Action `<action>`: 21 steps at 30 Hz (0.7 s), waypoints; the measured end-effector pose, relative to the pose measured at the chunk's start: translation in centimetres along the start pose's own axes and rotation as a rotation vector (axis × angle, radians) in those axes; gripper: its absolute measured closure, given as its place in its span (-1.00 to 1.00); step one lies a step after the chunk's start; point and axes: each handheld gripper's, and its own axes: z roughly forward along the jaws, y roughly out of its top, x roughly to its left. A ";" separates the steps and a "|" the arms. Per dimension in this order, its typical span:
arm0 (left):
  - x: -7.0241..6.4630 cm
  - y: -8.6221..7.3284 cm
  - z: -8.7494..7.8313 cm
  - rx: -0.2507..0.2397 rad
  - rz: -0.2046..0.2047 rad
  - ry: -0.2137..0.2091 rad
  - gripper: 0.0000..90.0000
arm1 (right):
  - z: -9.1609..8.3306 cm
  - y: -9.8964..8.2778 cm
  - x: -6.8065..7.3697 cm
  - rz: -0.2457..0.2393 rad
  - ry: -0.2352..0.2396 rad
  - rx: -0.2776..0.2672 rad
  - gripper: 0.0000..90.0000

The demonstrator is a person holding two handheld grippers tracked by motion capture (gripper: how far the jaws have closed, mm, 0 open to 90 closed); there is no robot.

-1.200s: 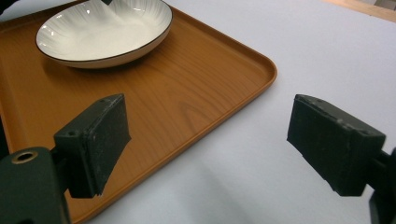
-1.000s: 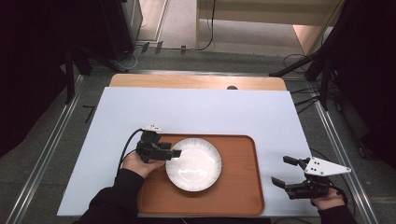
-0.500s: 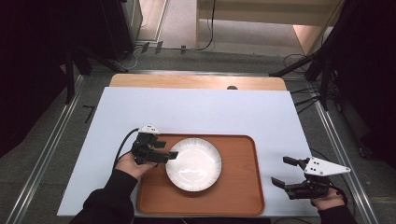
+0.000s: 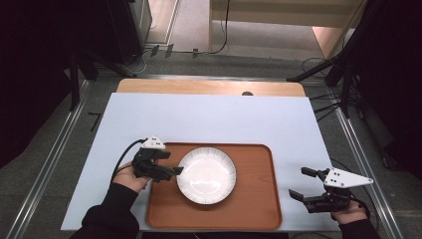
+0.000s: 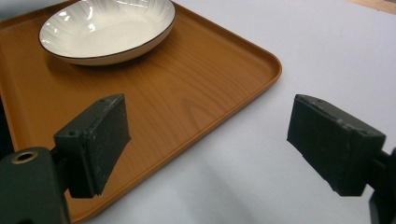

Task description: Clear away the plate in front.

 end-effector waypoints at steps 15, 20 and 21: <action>0.7 -1.2 -1.7 -0.036 0.019 0.011 -0.47 | 0.0 0.0 -0.2 0.024 -0.001 0.005 -0.70; 1.2 -2.2 -2.6 -0.054 0.045 0.014 -0.47 | 0.1 0.1 -0.2 0.020 0.004 0.005 -0.70; 1.3 -2.4 -2.7 -0.059 0.053 0.016 -0.47 | 0.1 0.1 -0.2 0.021 0.004 0.003 -0.70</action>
